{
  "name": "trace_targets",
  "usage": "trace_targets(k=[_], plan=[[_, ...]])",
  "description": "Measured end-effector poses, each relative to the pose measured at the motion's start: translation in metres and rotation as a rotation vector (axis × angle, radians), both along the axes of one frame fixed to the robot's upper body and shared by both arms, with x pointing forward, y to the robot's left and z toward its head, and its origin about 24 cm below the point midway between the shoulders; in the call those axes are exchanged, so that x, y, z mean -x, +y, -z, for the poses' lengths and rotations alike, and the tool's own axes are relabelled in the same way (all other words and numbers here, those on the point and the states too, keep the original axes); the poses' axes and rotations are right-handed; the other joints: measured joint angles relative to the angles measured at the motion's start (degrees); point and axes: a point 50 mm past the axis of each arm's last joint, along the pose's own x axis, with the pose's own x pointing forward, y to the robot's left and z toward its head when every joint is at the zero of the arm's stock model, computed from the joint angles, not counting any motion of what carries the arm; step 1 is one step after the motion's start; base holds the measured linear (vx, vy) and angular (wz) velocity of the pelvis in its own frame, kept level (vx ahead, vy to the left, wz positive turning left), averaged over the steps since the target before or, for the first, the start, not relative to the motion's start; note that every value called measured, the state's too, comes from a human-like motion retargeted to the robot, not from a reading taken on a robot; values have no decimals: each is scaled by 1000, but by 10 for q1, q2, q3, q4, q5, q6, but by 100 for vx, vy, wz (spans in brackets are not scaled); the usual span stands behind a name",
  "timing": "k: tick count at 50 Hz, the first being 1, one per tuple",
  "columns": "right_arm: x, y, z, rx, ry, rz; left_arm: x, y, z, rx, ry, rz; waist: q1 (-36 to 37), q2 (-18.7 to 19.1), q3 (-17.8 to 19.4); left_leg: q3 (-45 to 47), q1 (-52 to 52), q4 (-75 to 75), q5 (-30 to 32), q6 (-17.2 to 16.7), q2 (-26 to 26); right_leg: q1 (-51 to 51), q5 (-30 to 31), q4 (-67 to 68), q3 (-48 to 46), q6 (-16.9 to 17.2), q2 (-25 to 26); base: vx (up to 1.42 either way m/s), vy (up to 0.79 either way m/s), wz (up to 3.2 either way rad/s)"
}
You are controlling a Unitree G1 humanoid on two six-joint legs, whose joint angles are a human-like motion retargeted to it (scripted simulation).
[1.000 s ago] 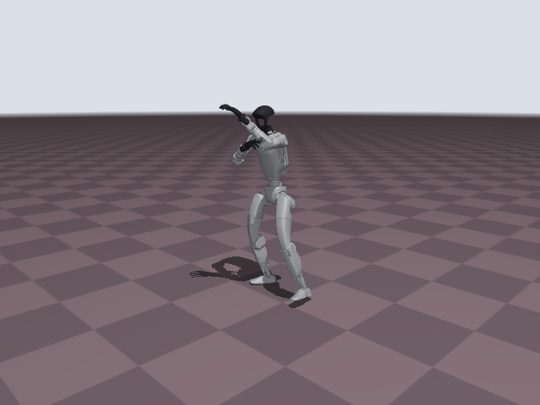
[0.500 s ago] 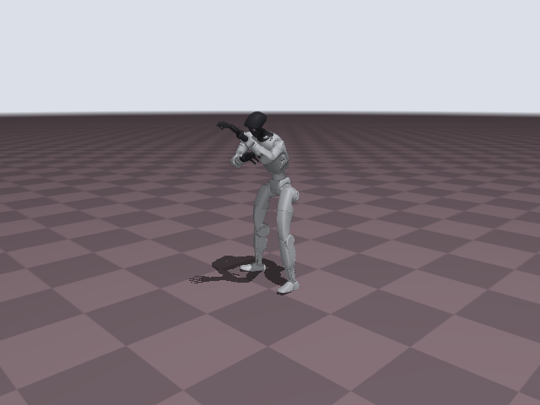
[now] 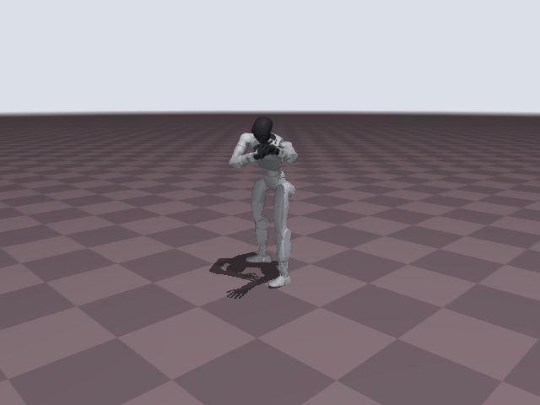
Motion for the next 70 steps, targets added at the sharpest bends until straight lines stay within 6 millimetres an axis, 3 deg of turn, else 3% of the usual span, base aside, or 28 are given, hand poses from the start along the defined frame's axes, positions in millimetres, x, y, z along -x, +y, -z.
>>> trace_targets(k=[4, 11, 15, 18, 23, 27, 32, 35, 39, 44, 50, 55, 60, 65, 70], plan=[[-5, -4, 13, 56, 4, 60, 27, -31, 13, -52, -129, 160, 0, 7, 0, -11, -1, -27, 12, -3, 3, -5, 10, 4, -14, -1, 5, -1, -1, 23], [-25, -17, 33, 78, 90, 131, 73, -100, 61, -259, -277, 496, -20, 21, 0, -23, 7, -46, 20, -3, 9, -6, 24, 21, -13, -5, 8, 0, 0, 3], [-36, -30, 38, 18, 142, 147, 79, -129, 79, -363, -251, 598, -38, 28, -2, -20, 21, -50, 18, -2, 11, -2, 34, 31, -12, -5, 4, 0, 4, -8], [-37, -37, 34, -25, 133, 146, 72, -138, 72, -419, -206, 562, -59, 35, -3, -15, 32, -50, 16, -3, 13, 3, 43, 35, -10, -5, 3, 1, 7, -18], [-26, -44, 11, -136, 39, 58, 34, -111, 34, -368, -189, 380, -101, 63, -5, -4, 53, -54, 20, 8, 10, 13, 65, 35, -9, 9, -5, 0, 8, -18], [-9, -36, -10, -229, -41, -66, 0, -62, 5, -264, -154, 146, -119, 83, -17, 5, 56, -52, 23, 20, 7, 12, 80, 31, -13, 20, -9, 1, 7, -20], [-1, -16, -15, -168, -107, -79, -30, 13, 2, -36, 0, -20, -100, 129, -28, 16, 57, -49, 20, 25, 6, 9, 86, 30, -31, 23, -12, 0, 4, -16], [7, -6, -18, -125, -135, -85, -31, 39, 2, 40, 41, -61, -85, 121, -24, 22, 59, -50, 17, 21, 5, 10, 79, 31, -44, 16, -14, 0, 0, 0], [19, -4, -25, -112, -154, -94, -16, 40, -9, 37, 40, -82, -59, 77, -8, 25, 60, -54, 14, 11, 5, 10, 61, 35, -55, 1, -14, 0, 0, 0], [21, -2, -17, -67, -118, -69, -1, 16, -12, -22, 35, -31, -24, 34, -2, 18, 42, -55, 15, -3, 14, -4, 37, 45, -62, -19, -7, -4, -7, 8], [22, 2, 4, 37, -56, -82, 15, -24, 23, -134, -115, 228, 4, 21, 0, -5, 9, -55, 25, -7, 30, -28, 15, 68, -58, -36, 8, -5, -10, 26], [32, 5, 26, 98, -53, -173, 38, -49, 79, -215, -333, 597, 0, 31, 0, -33, -25, -57, 42, -10, 39, -65, 2, 96, 25, -44, 19, -8, -11, 47], [35, 4, 49, 166, -2, -252, 56, -62, 134, -214, -426, 945, -10, 68, 0, -52, -52, -62, 55, -17, 47, -106, -41, 130, 129, -45, 26, -12, -11, 31], [31, -2, 61, 203, 66, -273, 70, -68, 164, -210, -472, 1077, -8, 104, 0, -31, -63, -67, 59, -32, 65, -122, -89, 148, 55, -70, -3, -16, -11, -31], [23, -9, 69, 219, 140, -249, 82, -76, 181, -205, -475, 1179, -13, 130, 0, 18, -51, -64, 56, -42, 74, -127, -94, 156, -26, -85, -38, -18, -14, -62]])
